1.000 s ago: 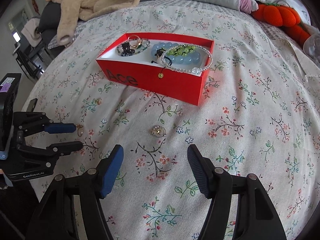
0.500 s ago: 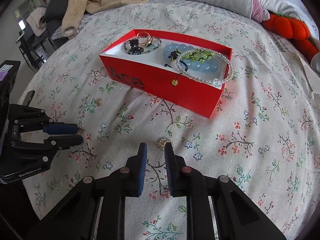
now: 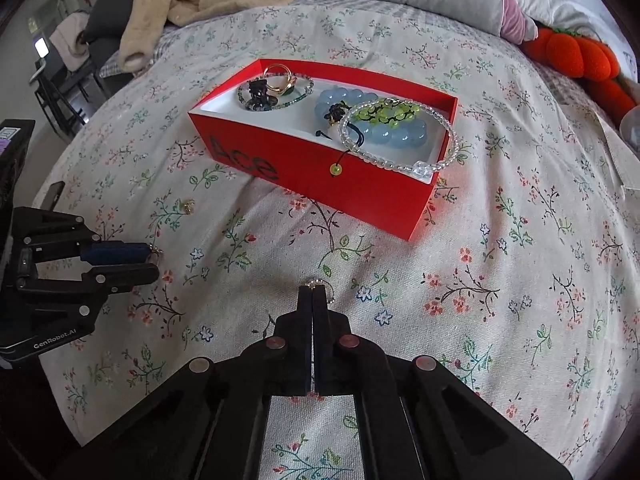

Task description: Organize jewelry

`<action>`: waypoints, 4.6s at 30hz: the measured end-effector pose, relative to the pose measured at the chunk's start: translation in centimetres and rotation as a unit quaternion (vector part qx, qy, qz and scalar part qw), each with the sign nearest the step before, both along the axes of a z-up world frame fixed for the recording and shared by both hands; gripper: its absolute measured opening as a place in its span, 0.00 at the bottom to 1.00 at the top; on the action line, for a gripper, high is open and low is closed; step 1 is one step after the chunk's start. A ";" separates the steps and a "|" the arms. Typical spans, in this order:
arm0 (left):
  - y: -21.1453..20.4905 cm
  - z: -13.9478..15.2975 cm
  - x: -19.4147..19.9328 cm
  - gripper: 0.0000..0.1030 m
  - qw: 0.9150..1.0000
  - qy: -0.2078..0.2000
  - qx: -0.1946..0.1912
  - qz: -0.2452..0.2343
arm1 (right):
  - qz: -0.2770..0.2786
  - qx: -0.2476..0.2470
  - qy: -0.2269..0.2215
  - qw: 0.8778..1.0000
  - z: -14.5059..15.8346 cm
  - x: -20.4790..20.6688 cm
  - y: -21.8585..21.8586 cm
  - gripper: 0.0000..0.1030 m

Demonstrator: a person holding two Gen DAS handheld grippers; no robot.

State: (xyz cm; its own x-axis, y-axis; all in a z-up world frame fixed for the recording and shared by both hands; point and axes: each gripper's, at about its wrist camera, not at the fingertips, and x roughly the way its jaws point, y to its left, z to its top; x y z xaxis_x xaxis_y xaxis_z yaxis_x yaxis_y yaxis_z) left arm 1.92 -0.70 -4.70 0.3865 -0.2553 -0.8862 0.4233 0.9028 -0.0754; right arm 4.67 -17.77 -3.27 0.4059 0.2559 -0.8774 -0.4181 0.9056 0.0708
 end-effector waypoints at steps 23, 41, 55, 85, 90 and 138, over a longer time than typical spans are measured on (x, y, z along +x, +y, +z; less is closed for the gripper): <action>0.2 0.0 0.3 0.13 1.000 0.005 -0.002 0.003 | 0.008 -0.002 -0.001 1.000 -0.5 0.4 1.2 0.35; 0.4 1.7 0.4 0.13 1.000 -0.016 -0.013 0.008 | -0.021 0.057 0.012 0.998 1.1 1.0 -0.9 0.06; 0.4 6.2 2.7 0.13 0.996 -0.073 -0.047 0.033 | -0.028 0.085 -0.039 0.995 5.5 1.5 -0.9 0.06; -3.3 5.4 8.4 0.22 0.990 -0.099 -0.059 0.076 | -0.110 0.112 -0.043 0.987 5.4 5.6 -3.7 0.06; -3.2 5.8 7.9 0.32 0.990 -0.103 -0.057 0.072 | -0.107 0.112 -0.043 0.987 5.4 5.6 -3.6 0.06; 0.7 3.3 1.0 0.85 0.995 -0.070 0.019 0.066 | -0.066 0.051 -0.051 0.995 4.5 -0.4 -3.9 0.65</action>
State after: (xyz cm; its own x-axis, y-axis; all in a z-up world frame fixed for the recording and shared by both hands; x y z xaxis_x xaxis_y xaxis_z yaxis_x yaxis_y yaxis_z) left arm 2.88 -0.01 -1.40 0.5344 -0.1626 -0.8295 0.3054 0.9522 0.0102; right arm 4.23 -21.69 1.26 0.5282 0.2797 -0.8017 -0.3050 0.9437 0.1284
